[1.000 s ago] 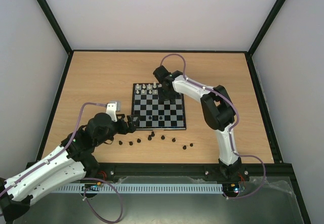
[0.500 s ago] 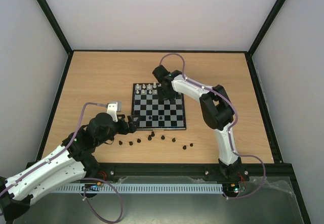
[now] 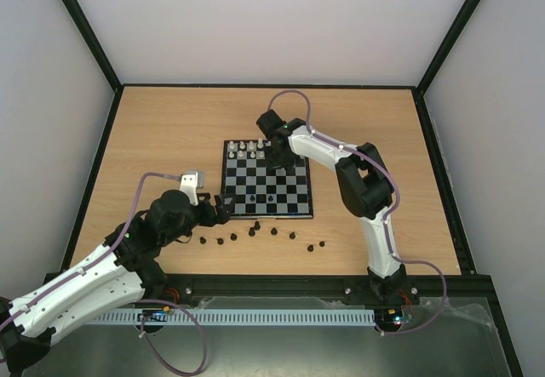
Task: Set up the chess pieces on the board
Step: Pick up the chess piece from the chessboard, then place the chess piece on the chessboard.
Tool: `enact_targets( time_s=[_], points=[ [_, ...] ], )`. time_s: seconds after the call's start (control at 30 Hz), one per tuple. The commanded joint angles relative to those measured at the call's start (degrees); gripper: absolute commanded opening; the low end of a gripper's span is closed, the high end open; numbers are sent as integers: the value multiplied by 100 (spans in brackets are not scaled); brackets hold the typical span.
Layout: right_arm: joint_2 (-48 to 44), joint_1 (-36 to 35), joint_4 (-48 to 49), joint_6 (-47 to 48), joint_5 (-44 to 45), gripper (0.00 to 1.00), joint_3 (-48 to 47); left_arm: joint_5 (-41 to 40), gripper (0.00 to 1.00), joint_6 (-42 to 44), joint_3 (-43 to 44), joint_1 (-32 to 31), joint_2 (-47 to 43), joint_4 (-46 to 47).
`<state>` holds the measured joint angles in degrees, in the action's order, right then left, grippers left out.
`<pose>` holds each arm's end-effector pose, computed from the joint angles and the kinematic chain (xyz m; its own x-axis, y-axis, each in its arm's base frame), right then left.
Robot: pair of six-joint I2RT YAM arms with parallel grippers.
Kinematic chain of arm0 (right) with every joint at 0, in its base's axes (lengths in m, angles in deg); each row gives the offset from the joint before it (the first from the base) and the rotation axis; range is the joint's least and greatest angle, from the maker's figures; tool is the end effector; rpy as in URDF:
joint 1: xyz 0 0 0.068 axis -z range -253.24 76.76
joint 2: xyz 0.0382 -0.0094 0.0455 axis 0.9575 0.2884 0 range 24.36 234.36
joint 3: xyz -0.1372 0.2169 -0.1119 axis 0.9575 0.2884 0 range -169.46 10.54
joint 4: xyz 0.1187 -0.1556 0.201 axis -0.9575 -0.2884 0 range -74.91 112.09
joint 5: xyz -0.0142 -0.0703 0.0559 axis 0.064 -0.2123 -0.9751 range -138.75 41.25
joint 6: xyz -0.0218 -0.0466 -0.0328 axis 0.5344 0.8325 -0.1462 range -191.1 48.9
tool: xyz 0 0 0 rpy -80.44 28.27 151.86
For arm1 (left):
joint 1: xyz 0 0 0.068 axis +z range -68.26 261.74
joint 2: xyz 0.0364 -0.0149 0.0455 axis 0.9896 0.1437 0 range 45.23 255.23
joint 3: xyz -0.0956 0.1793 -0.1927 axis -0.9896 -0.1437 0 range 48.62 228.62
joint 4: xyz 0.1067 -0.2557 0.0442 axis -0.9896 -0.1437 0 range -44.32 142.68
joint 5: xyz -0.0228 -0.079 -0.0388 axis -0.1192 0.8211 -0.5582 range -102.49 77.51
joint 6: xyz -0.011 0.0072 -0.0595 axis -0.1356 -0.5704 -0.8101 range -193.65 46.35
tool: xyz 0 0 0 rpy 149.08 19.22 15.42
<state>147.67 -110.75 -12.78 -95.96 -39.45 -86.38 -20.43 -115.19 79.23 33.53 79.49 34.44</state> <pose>0.3937 0.2929 0.1717 -0.8578 -0.1354 -0.4958 -0.1969 0.9777 0.0736 0.1212 -0.1261 0.2649 -0.6189 -0.2930 -0.7288 0.3240 0.7500 -0.5767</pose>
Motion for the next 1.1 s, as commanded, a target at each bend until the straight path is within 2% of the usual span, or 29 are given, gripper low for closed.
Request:
enact_targets(
  time_s=[0.0,0.57,1.07],
  points=[
    [-296,-10,-331,17,-15,1,48,-71,99,-1,-91,13,4,69],
    [-1277,-158,-177,195,-141,1,1079,-76,99,7,2,16,344,130],
    [-2097,-896,-207,5,42,2,2210,-350,99,178,211,22,448,-70]
  ],
)
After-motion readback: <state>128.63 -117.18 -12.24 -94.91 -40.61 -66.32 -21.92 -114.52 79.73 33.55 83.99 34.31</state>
